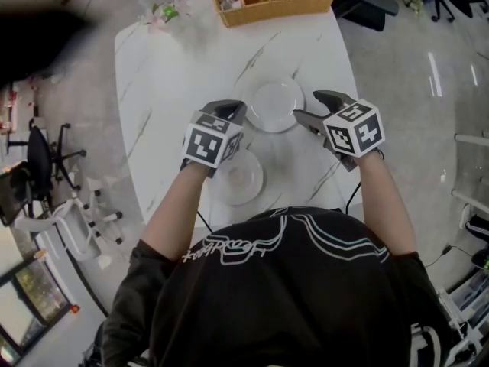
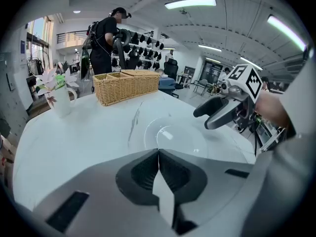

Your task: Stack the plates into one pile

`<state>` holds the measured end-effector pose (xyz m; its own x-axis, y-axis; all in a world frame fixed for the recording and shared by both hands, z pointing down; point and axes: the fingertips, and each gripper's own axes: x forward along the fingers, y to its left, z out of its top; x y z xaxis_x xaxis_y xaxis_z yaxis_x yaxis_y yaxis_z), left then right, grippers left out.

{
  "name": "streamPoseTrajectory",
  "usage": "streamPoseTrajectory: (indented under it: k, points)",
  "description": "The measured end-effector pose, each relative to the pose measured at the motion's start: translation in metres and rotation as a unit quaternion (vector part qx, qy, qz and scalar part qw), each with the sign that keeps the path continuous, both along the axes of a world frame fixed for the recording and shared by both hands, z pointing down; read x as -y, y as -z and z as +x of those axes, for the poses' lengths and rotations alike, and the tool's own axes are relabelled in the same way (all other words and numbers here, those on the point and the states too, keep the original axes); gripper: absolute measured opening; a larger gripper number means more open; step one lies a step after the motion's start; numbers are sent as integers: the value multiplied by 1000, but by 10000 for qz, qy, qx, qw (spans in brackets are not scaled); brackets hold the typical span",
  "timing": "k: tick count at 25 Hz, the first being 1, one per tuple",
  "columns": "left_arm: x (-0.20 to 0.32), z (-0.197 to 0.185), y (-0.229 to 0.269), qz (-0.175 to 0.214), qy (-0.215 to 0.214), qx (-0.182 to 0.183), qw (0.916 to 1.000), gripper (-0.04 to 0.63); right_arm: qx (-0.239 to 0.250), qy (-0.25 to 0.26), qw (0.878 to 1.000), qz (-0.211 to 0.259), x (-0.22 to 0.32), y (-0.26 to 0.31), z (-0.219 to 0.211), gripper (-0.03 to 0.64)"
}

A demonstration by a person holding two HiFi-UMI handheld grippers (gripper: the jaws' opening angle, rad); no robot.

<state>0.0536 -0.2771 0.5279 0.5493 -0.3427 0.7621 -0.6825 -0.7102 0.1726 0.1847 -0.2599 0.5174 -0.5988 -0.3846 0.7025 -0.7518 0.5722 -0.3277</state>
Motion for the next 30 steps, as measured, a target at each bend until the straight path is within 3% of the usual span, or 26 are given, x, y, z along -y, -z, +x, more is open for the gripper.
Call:
streamPoseTrajectory:
  k: [8,13,24,30]
  points:
    - [9,4,-16,-215,-26,191,9996,25,10,-63,9998,-185,4,-7,7,302]
    - [10,4,-19,-285,35,99,9995,24,168,-128,9992,-351,4,-12,6,302]
    - [11,1,-29,-385,94,120,9991,25,940,-382,9902,-960,-1,-16,-16,294]
    - [11,1,-28,-388,208,16,9990,25,1753,-1034,9688,-1416,0,-16,-19,101]
